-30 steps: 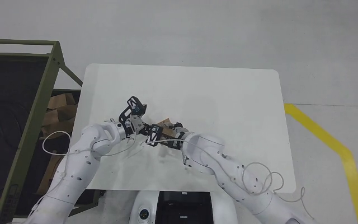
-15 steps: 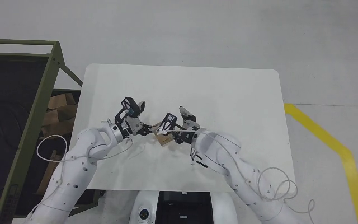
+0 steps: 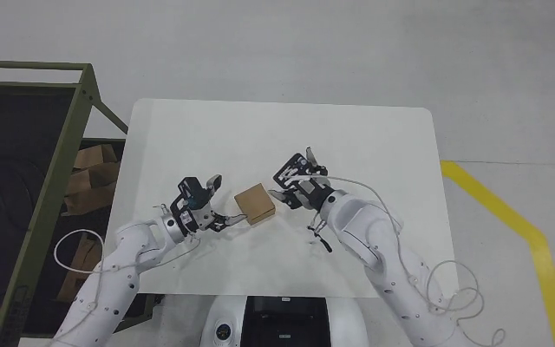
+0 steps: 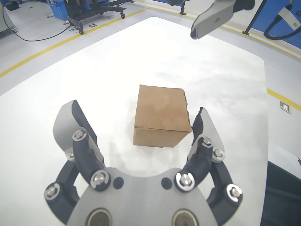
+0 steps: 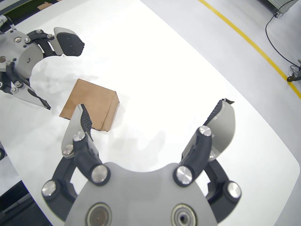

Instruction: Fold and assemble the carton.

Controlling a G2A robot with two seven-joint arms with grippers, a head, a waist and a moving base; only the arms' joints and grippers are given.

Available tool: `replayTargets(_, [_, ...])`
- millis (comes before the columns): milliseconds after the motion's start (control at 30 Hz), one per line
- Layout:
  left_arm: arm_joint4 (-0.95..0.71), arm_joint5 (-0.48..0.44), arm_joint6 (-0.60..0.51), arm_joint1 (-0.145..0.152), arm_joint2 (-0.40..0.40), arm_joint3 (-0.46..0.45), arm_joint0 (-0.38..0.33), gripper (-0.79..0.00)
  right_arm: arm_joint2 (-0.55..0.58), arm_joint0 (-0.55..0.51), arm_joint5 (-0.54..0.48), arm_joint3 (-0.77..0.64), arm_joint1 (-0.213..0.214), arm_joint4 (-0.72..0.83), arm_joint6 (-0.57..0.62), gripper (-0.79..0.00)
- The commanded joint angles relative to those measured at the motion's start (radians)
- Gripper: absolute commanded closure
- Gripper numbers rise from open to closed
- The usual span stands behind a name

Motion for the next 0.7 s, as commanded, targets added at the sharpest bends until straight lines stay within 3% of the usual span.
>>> replayTargets(0, [0.012, -0.01, 0.014, 0.0, 0.007, 0.008, 0.002, -0.785, 0.009, -0.004, -0.006, -0.005, 0.002, 0.005, -0.005, -0.785])
replayTargets(400, [0.033, -0.007, -0.007, 0.001, 0.009, 0.012, 0.002, -0.785, 0.012, -0.007, -0.018, -0.01, 0.004, 0.014, -0.004, -0.785])
replayTargets(467, [0.024, 0.031, -0.006, -0.001, 0.006, 0.016, 0.0, -0.785, 0.012, -0.007, -0.018, -0.01, 0.004, 0.014, -0.004, -0.785])
replayTargets(667, [0.029, 0.032, -0.022, -0.009, 0.054, 0.042, -0.012, -0.785, 0.012, -0.007, -0.018, -0.01, 0.004, 0.014, -0.004, -0.785])
